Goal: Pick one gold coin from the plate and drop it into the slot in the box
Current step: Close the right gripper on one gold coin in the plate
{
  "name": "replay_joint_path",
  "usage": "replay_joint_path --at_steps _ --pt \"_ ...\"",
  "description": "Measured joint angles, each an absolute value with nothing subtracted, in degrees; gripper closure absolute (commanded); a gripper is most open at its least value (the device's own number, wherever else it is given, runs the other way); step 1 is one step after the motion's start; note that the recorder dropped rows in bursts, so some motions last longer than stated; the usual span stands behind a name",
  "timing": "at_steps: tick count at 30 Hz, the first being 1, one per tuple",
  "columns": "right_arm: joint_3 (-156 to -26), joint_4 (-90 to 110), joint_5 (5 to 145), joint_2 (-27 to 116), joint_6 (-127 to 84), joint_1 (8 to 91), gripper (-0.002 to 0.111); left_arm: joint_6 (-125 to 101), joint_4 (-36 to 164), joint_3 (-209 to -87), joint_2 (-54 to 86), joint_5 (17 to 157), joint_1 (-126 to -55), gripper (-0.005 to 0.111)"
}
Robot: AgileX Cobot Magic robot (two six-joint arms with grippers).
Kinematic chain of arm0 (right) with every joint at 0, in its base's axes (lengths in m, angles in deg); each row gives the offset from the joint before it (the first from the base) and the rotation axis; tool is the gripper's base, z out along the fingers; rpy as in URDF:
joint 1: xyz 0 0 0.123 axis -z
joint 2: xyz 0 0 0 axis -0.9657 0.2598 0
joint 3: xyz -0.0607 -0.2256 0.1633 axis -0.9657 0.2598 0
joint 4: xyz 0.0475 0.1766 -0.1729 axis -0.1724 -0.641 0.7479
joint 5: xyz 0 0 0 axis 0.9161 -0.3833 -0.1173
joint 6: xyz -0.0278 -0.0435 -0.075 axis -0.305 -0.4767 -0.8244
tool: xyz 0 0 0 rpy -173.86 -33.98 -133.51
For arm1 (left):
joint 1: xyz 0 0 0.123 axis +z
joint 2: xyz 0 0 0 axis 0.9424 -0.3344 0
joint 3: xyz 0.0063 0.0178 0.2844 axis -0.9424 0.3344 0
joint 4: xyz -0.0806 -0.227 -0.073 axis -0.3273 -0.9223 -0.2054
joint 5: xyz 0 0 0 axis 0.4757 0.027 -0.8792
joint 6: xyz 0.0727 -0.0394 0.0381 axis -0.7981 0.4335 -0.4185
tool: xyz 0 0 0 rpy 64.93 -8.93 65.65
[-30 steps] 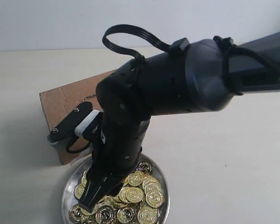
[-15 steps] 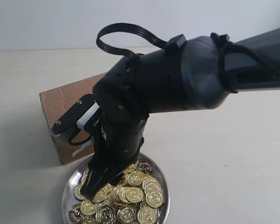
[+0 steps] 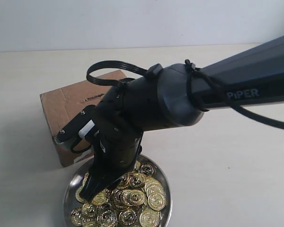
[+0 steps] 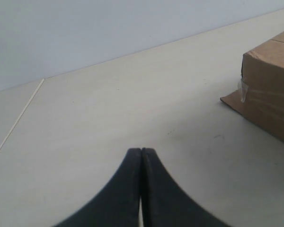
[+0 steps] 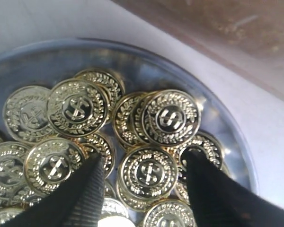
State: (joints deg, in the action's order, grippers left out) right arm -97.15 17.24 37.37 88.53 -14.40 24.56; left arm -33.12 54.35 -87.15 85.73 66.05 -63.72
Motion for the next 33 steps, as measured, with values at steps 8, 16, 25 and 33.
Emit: replay_joint_path --at_steps 8,16,25,33 --pt "-97.15 19.0 37.37 88.88 -10.45 24.56 0.058 -33.12 54.35 -87.15 85.73 66.05 -63.72 0.107" --pt "-97.15 19.11 37.47 90.64 -9.04 24.56 0.058 -33.12 54.35 -87.15 85.73 66.05 -63.72 0.107" --pt "-97.15 19.11 37.47 90.73 -8.92 24.56 0.058 -33.12 54.35 -87.15 85.73 66.05 -63.72 0.107" --pt "-97.15 19.11 37.36 90.73 -8.92 24.56 0.071 -33.12 54.35 -87.15 85.73 66.05 -63.72 0.107"
